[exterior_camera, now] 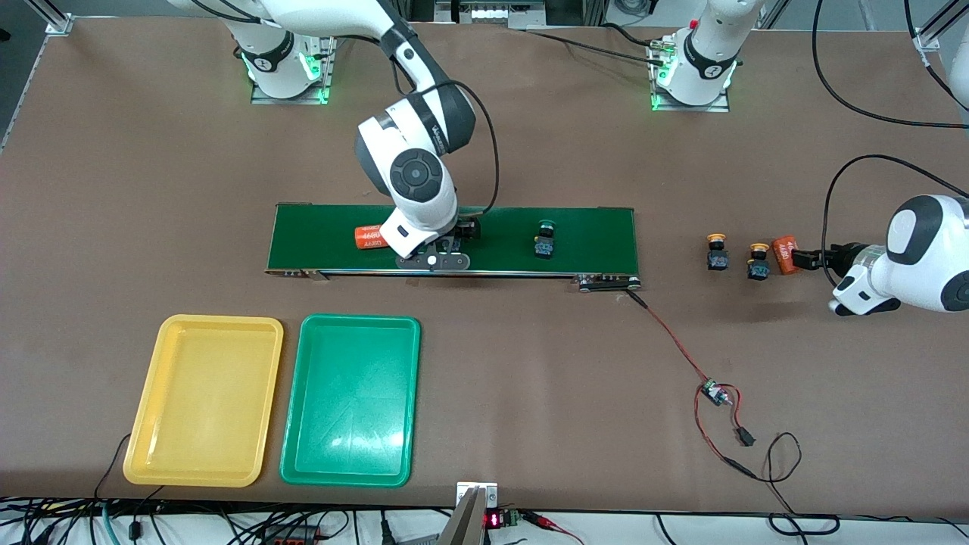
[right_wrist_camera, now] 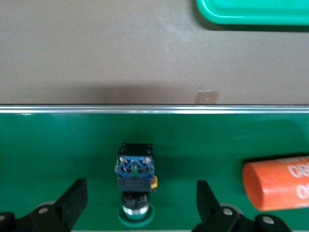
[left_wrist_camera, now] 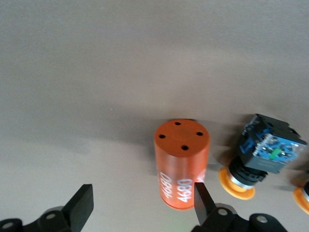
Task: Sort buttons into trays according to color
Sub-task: 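Grasp the green-cap button with the right gripper and carry it over the green tray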
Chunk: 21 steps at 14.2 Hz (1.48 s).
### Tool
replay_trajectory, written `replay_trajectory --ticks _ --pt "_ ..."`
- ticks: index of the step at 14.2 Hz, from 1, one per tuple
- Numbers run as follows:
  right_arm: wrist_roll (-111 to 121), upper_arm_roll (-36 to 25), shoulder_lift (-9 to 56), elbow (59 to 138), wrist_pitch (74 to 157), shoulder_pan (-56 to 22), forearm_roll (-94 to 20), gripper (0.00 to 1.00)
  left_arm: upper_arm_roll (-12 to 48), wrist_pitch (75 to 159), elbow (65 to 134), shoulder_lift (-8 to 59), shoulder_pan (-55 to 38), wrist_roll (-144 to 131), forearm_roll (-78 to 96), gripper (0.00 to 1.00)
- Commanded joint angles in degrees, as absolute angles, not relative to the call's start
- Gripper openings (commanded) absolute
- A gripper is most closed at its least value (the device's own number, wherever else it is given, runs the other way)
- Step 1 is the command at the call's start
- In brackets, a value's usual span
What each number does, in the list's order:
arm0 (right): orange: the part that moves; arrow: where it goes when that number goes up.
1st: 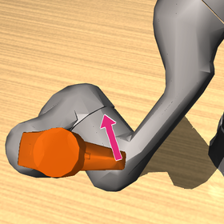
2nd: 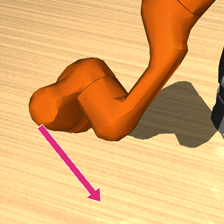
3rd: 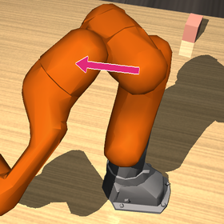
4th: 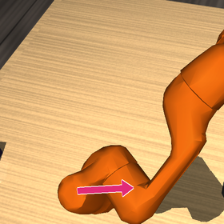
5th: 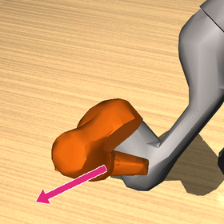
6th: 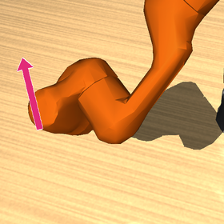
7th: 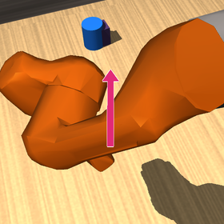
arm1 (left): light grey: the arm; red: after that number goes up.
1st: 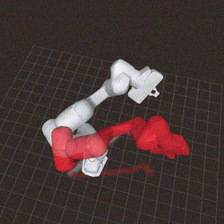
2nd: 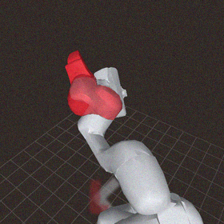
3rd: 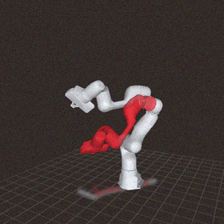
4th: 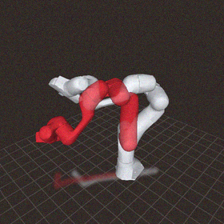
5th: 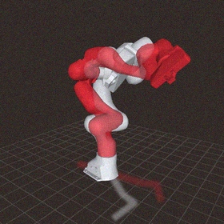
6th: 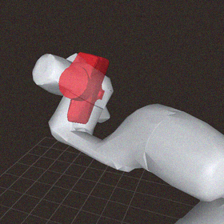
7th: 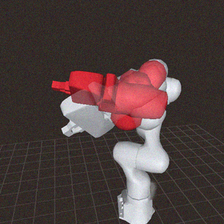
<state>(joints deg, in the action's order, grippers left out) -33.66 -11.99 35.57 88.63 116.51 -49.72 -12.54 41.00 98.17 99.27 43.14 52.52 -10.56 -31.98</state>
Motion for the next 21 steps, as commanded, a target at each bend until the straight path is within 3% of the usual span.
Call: replay_trajectory --ticks 1,3,4,6,7,8,10,14,17,21 --pt "-33.92 -12.66 37.52 88.33 117.51 -51.06 -13.18 1.00 41.92 96.68 99.40 41.92 53.09 -9.75 -30.59 0.91" --pt "-33.84 -12.74 38.67 88.42 117.51 -50.98 -12.66 0.99 41.92 97.47 99.41 42.71 53.09 -9.84 -29.53 0.90" --pt "-33.05 -12.74 39.02 88.42 117.51 -50.80 -11.70 0.82 41.84 98.86 99.49 43.32 53.09 -9.84 -29.44 0.89" --pt "-32.87 -12.74 39.37 88.59 117.25 -51.06 -11.51 0.48 41.66 101.50 100.02 44.38 53.00 -10.02 -29.53 0.74" --pt "-35.13 -12.74 39.11 88.42 116.72 -51.24 -11.86 0.17 41.40 101.60 100.02 44.82 53.09 -9.85 -29.53 0.64" --pt "-36.81 -12.92 38.85 88.33 116.63 -51.15 -11.52 0.10 41.22 101.69 100.19 45.26 53.17 -9.58 -29.53 0.53" --pt "-36.83 -13.18 36.92 87.89 114.54 -50.72 -11.52 0.01 41.22 101.69 100.28 45.26 53.61 -9.67 -29.53 0.40" --pt "-36.83 -16.69 36.65 82.19 112.59 -50.36 -11.51 0.00 41.74 100.82 100.02 44.30 53.53 -9.67 -29.53 0.34" --pt "-35.43 -19.86 38.58 77.80 113.29 -47.92 -11.34 0.00 43.06 98.17 99.58 42.36 53.52 -9.58 -29.53 0.34" --pt "-30.06 -19.78 42.26 71.21 113.55 -39.05 -11.60 0.00 42.45 103.53 100.11 45.17 54.05 -9.58 -29.62 0.40"
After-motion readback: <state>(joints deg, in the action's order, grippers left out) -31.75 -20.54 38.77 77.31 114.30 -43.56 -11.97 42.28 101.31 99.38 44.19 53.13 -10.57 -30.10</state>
